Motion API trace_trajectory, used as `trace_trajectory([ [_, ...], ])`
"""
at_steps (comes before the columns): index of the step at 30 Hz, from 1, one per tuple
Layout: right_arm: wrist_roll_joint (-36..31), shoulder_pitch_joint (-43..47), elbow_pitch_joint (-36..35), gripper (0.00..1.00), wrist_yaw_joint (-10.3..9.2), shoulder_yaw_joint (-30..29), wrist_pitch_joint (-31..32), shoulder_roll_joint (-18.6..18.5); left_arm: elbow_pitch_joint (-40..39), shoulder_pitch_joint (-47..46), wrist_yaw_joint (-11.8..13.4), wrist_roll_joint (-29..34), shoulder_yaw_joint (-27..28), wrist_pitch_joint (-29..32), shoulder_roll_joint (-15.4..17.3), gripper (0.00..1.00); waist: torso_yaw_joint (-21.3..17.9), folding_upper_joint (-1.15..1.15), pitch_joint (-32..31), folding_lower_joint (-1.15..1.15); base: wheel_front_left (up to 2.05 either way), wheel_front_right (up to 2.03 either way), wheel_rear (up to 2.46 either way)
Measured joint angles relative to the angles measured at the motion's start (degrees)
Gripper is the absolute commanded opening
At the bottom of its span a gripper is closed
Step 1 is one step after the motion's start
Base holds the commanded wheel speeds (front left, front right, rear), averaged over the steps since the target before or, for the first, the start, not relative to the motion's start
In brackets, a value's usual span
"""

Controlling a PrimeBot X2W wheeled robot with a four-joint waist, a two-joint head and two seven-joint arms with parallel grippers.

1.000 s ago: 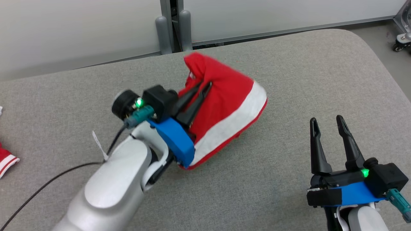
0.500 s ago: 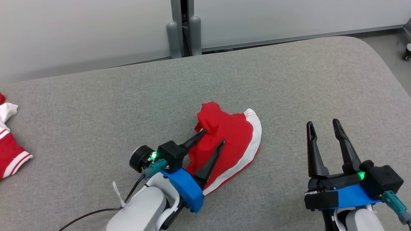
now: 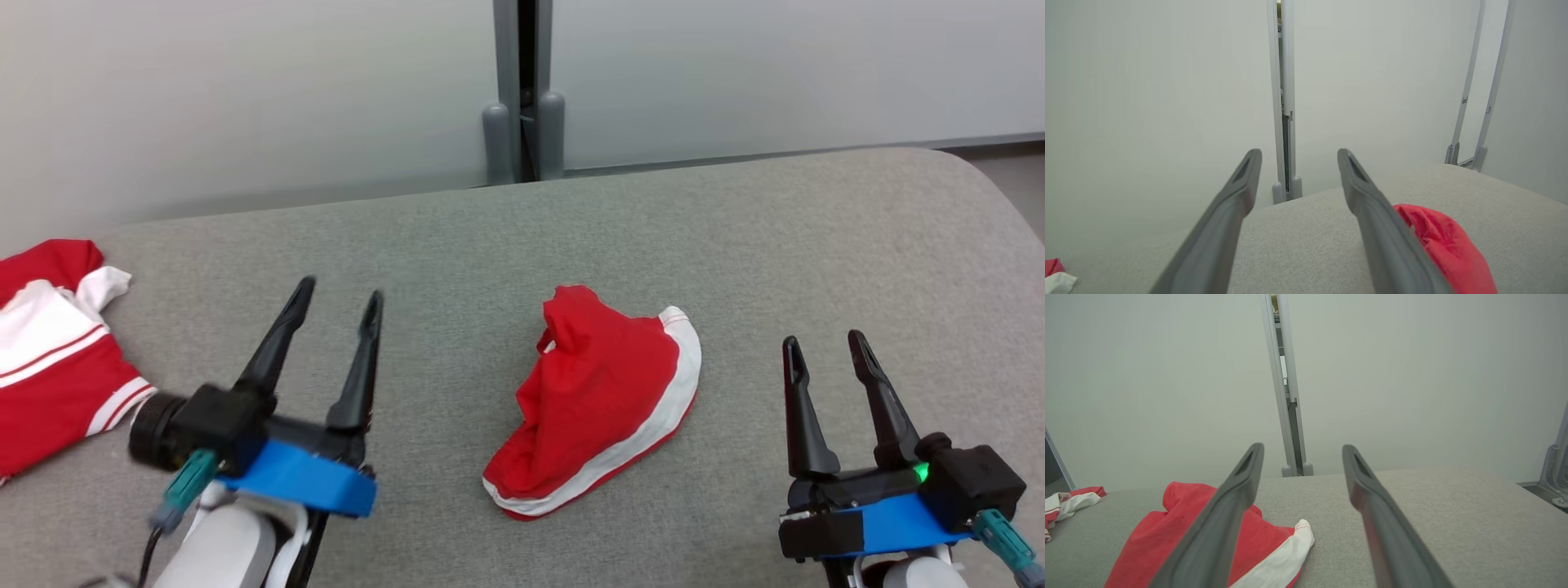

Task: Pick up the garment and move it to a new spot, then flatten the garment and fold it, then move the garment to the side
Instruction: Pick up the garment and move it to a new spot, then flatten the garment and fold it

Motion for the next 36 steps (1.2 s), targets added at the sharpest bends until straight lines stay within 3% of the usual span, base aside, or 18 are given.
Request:
trace_trajectory([
  [7, -0.78, 1.33, -0.14, 1.0, -0.01, -0.78, 0.01, -0.01, -6.2, 11.37, 0.45, 3.81, 10.43, -0.01, -0.35, 1.0, 2.38, 0.0, -2.07, 0.0, 0.0, 0.0, 0.0],
  [14, -2.32, 3.32, -0.41, 1.0, -0.01, -1.83, 0.01, -0.01, -6.83, 19.51, -1.15, 6.55, 17.07, 0.0, -2.14, 1.0, 4.65, 0.0, -3.68, 0.0, 0.0, 0.0, 0.0],
  [27, -3.82, 5.75, 1.13, 1.0, -0.01, -3.74, 0.01, -0.01, -5.46, 23.97, -6.05, 10.66, 22.48, 0.0, -7.35, 1.0, 5.99, 0.0, -4.52, 0.0, 0.0, 0.0, 0.0],
  [36, -3.87, 5.75, 1.81, 1.0, -0.01, -3.74, 0.01, -0.01, -4.71, 23.99, -8.38, 12.89, 24.75, 0.0, -9.22, 1.0, 5.94, 0.0, -4.69, 0.0, 0.0, 0.0, 0.0],
])
